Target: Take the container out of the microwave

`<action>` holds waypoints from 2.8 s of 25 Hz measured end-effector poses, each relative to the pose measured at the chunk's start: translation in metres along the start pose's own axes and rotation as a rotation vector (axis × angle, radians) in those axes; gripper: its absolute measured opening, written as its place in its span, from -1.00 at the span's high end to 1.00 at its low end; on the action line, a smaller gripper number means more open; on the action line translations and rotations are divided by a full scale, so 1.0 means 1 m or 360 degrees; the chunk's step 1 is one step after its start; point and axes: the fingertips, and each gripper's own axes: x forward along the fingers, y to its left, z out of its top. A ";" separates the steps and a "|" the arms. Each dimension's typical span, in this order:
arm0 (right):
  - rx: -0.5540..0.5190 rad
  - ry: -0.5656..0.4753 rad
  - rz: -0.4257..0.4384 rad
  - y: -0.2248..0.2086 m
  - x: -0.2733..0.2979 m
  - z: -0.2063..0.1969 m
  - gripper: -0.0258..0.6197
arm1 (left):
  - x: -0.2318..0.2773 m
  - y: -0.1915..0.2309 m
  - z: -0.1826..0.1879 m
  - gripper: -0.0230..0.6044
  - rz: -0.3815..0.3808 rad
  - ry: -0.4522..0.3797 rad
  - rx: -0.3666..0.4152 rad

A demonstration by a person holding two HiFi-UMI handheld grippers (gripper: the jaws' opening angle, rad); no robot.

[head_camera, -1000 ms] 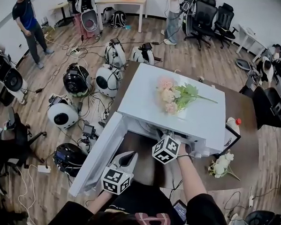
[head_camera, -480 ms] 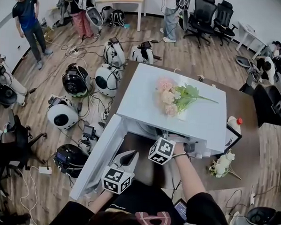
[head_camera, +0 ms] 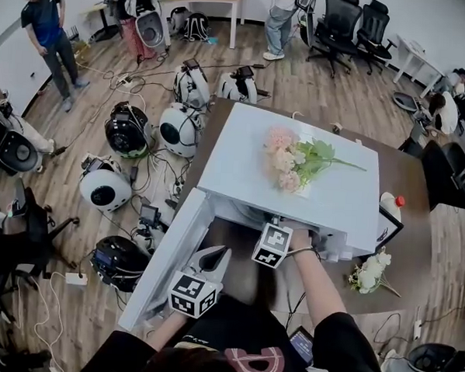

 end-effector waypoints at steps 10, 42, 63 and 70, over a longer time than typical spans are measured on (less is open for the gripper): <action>-0.0075 0.0018 0.0107 0.007 0.009 -0.002 0.59 | 0.002 -0.002 0.000 0.90 -0.0037 0.0011 0.0022; -0.0149 0.0046 0.0327 0.028 -0.013 0.005 0.72 | -0.008 -0.007 -0.002 0.90 -0.0018 -0.0028 -0.0003; -0.0036 0.0034 0.0285 0.040 -0.047 0.012 0.73 | -0.014 -0.010 -0.007 0.90 -0.0001 -0.0030 -0.0023; 0.0021 0.0012 0.0298 0.055 -0.064 0.023 0.73 | -0.015 -0.013 -0.009 0.90 -0.0020 -0.0034 -0.0024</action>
